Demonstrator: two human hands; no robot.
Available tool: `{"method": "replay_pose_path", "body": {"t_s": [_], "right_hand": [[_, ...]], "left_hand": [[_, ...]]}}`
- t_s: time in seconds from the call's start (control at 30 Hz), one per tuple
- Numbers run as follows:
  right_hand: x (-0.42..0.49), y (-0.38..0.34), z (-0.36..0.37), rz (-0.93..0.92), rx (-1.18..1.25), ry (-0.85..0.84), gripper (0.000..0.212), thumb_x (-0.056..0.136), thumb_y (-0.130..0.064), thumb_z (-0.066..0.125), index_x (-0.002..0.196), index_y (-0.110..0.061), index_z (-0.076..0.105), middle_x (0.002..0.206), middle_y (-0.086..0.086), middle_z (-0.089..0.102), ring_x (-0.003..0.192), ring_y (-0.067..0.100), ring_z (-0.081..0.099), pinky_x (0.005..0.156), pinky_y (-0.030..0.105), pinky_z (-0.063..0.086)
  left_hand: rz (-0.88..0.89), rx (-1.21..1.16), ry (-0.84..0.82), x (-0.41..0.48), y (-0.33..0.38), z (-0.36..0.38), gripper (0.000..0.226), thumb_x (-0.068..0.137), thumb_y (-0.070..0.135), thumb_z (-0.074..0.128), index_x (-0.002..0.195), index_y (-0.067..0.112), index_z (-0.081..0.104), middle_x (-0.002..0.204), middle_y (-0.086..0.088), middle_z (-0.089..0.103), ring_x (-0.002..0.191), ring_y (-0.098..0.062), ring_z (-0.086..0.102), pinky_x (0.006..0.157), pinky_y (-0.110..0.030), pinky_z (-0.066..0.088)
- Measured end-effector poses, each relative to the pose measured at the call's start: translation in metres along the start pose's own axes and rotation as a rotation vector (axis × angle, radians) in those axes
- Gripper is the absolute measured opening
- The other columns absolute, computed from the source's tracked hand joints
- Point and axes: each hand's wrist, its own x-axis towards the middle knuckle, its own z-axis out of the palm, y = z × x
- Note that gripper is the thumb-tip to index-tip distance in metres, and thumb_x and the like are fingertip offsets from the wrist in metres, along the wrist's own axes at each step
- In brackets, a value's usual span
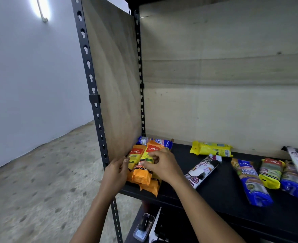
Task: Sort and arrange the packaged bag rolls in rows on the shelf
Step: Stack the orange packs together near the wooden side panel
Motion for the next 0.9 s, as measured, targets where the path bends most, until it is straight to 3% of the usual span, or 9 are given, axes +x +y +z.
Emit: {"method": "replay_pose_path", "body": {"t_s": [0.13, 0.3, 0.43, 0.57, 0.7, 0.77, 0.9], "right_hand": [[0.011, -0.005, 0.019, -0.008, -0.005, -0.014, 0.072, 0.068, -0.074, 0.069, 0.123, -0.027, 0.066, 0.117, -0.006, 0.051, 0.108, 0.012, 0.055, 0.091, 0.039, 0.054], [0.020, -0.011, 0.037, -0.031, -0.009, 0.007, 0.070, 0.072, -0.073, 0.068, 0.124, -0.026, 0.067, 0.116, -0.006, 0.054, 0.106, 0.011, 0.057, 0.090, 0.035, 0.055], [0.026, -0.014, 0.045, -0.031, -0.020, 0.005, 0.069, 0.074, -0.073, 0.067, 0.126, -0.027, 0.066, 0.119, -0.004, 0.053, 0.109, 0.013, 0.056, 0.090, 0.034, 0.053], [0.026, -0.012, 0.047, -0.044, -0.030, -0.021, 0.068, 0.079, -0.074, 0.059, 0.129, -0.027, 0.063, 0.123, -0.002, 0.050, 0.111, 0.014, 0.054, 0.090, 0.032, 0.051], [0.030, -0.007, 0.043, -0.062, -0.009, -0.064, 0.055, 0.088, -0.069, 0.049, 0.127, -0.034, 0.064, 0.120, -0.003, 0.056, 0.109, 0.011, 0.055, 0.093, 0.033, 0.050], [0.031, -0.006, 0.038, -0.079, -0.002, -0.058, 0.045, 0.091, -0.062, 0.050, 0.126, -0.036, 0.064, 0.111, -0.005, 0.064, 0.105, 0.009, 0.057, 0.090, 0.032, 0.050], [0.036, -0.002, 0.020, -0.084, 0.041, 0.026, 0.030, 0.097, -0.044, 0.056, 0.121, -0.032, 0.068, 0.086, -0.009, 0.067, 0.080, 0.003, 0.062, 0.071, 0.025, 0.053]], "left_hand": [[-0.040, -0.092, -0.072, -0.004, 0.004, -0.005, 0.037, 0.104, 0.035, 0.038, 0.119, 0.019, 0.067, 0.111, 0.007, 0.064, 0.100, -0.006, 0.057, 0.082, -0.025, 0.042], [-0.142, -0.223, -0.117, -0.008, 0.004, -0.010, 0.032, 0.103, 0.041, 0.034, 0.100, 0.031, 0.064, 0.094, 0.017, 0.061, 0.086, 0.007, 0.055, 0.077, -0.015, 0.043], [-0.190, -0.264, -0.143, -0.008, 0.003, -0.012, 0.029, 0.103, 0.043, 0.036, 0.104, 0.037, 0.065, 0.095, 0.021, 0.062, 0.086, 0.016, 0.055, 0.072, -0.010, 0.040], [-0.139, -0.194, -0.147, -0.007, 0.001, -0.009, 0.034, 0.102, 0.042, 0.039, 0.123, 0.030, 0.064, 0.108, 0.016, 0.063, 0.093, 0.011, 0.053, 0.077, -0.011, 0.040], [-0.126, -0.144, -0.134, -0.004, -0.004, -0.006, 0.037, 0.101, 0.040, 0.041, 0.130, 0.025, 0.060, 0.121, 0.007, 0.065, 0.108, -0.006, 0.057, 0.086, -0.023, 0.044], [-0.120, -0.124, -0.130, -0.003, -0.004, -0.005, 0.037, 0.101, 0.038, 0.043, 0.131, 0.024, 0.059, 0.123, 0.005, 0.064, 0.110, -0.009, 0.056, 0.086, -0.024, 0.044], [-0.107, -0.094, -0.109, -0.001, -0.003, 0.000, 0.036, 0.100, 0.036, 0.046, 0.131, 0.024, 0.059, 0.123, 0.004, 0.063, 0.104, -0.007, 0.054, 0.081, -0.023, 0.042]]}}
